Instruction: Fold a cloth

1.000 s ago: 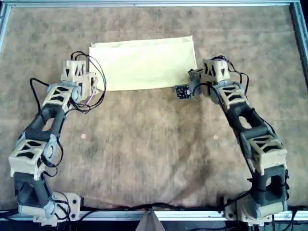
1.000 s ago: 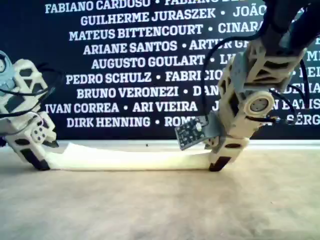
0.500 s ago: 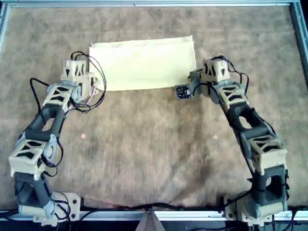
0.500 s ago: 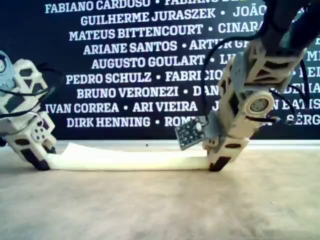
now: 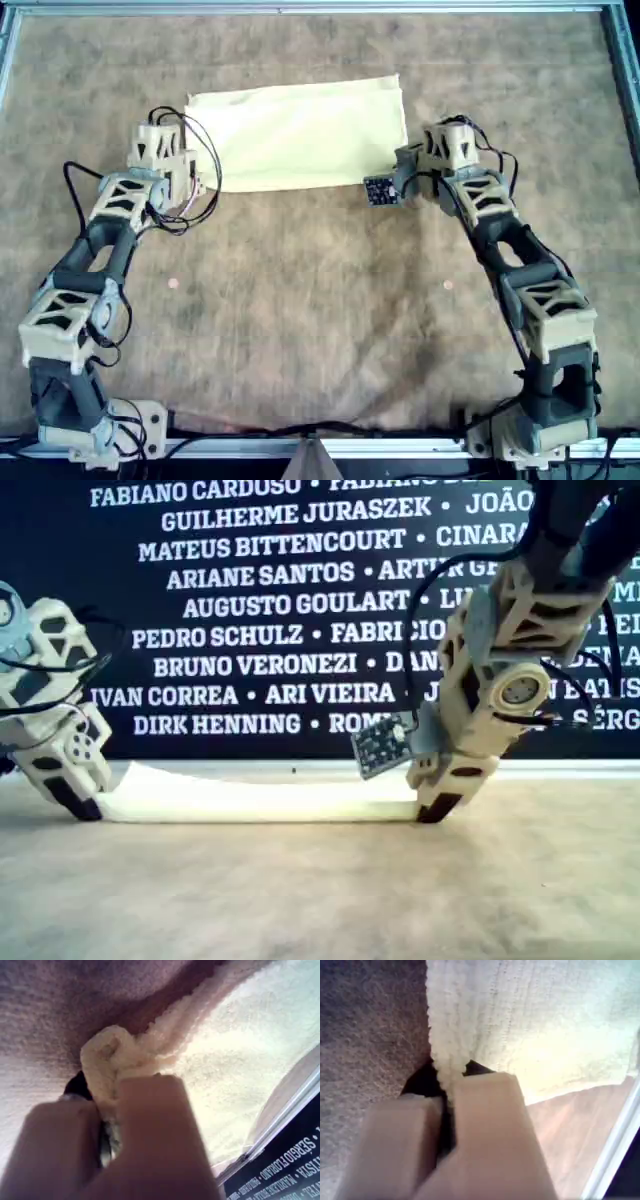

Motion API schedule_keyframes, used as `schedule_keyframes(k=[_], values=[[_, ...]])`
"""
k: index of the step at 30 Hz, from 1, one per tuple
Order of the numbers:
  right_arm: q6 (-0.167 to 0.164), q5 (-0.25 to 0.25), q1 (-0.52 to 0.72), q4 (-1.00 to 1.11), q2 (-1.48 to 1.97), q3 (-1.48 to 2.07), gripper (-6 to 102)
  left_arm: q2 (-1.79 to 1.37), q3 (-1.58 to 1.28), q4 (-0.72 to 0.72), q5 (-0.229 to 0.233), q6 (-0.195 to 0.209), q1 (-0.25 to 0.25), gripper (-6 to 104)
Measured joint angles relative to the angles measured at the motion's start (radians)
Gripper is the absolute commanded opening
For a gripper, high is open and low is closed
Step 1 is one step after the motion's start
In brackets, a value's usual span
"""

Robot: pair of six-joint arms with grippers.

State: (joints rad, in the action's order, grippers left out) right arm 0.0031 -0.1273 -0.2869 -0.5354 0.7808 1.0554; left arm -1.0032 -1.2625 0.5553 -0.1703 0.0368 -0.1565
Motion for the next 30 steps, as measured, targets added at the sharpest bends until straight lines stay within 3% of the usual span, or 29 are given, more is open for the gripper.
schedule_keyframes(k=[5, 17, 24, 30], values=[[0.000, 0.000, 0.003, -0.049, 0.057, 0.054, -2, -0.018, -0.020, 0.005, 0.000, 0.000, -0.002, -1], [0.000, 0.000, 0.005, -0.080, 0.295, 0.348, -2, -0.304, -0.308, 0.051, 0.000, -0.006, -0.061, -1], [0.000, 0.000, 0.009, -0.080, 0.383, 0.434, -2, -0.328, -0.357, 0.051, 0.000, -0.006, -0.112, -1], [-0.003, 0.000, 0.005, -0.080, 0.468, 0.535, -2, -0.328, -0.394, 0.051, 0.000, -0.006, -0.121, -1]])
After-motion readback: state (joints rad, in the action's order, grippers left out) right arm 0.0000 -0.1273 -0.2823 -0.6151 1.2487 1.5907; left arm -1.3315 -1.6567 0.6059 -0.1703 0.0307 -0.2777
